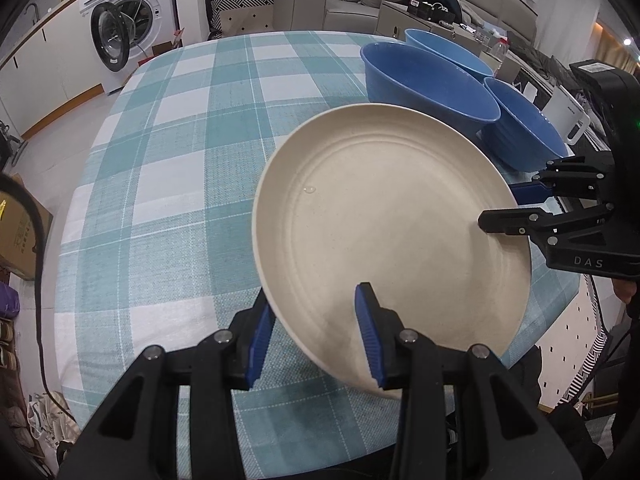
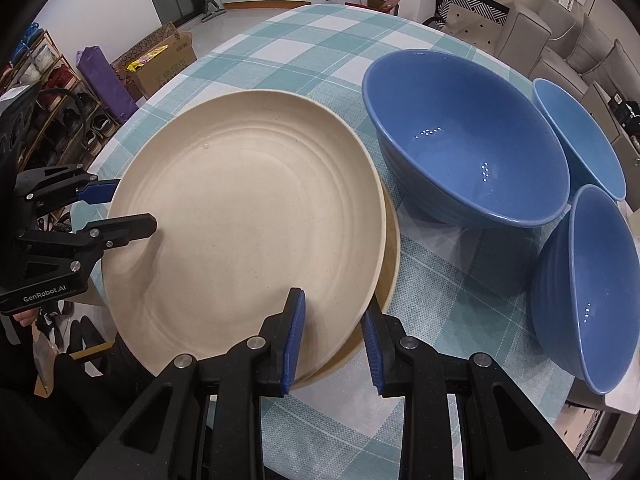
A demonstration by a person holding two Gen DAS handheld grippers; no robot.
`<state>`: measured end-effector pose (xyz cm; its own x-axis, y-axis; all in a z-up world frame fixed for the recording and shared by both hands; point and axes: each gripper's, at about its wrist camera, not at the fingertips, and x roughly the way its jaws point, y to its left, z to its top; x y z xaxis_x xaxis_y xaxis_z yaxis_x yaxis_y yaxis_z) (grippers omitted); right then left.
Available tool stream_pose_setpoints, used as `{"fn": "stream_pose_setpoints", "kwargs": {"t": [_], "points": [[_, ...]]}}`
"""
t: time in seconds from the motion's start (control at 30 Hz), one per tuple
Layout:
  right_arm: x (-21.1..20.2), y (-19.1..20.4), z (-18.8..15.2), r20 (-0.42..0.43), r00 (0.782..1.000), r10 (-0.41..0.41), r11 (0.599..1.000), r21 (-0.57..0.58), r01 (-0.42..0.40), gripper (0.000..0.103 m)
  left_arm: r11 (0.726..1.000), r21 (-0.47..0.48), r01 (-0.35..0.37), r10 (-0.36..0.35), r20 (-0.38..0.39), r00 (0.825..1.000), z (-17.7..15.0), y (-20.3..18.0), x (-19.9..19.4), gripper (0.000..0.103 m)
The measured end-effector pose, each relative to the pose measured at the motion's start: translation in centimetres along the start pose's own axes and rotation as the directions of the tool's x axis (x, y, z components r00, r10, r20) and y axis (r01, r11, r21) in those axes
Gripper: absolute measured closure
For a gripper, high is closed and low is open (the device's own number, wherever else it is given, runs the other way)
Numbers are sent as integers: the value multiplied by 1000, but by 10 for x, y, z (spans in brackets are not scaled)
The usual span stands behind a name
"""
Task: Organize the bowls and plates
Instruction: 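Lower the cream plate onto the other cream plate and open both grippers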
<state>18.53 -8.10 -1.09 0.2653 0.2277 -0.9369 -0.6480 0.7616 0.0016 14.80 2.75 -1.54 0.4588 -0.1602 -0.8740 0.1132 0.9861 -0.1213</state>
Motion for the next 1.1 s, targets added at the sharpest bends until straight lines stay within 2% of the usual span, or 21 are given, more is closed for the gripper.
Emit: {"fn": "stream_pose_setpoints", "kwargs": {"t": [0.8, 1.1], "points": [[12, 4, -4, -18, 997, -81, 996, -40, 80, 75, 994, 81, -72, 72, 5, 997, 3, -14, 13, 60], [11, 6, -6, -8, 993, -121, 991, -54, 120, 74, 974, 163, -157, 155, 26, 988, 0, -27, 16, 55]]}}
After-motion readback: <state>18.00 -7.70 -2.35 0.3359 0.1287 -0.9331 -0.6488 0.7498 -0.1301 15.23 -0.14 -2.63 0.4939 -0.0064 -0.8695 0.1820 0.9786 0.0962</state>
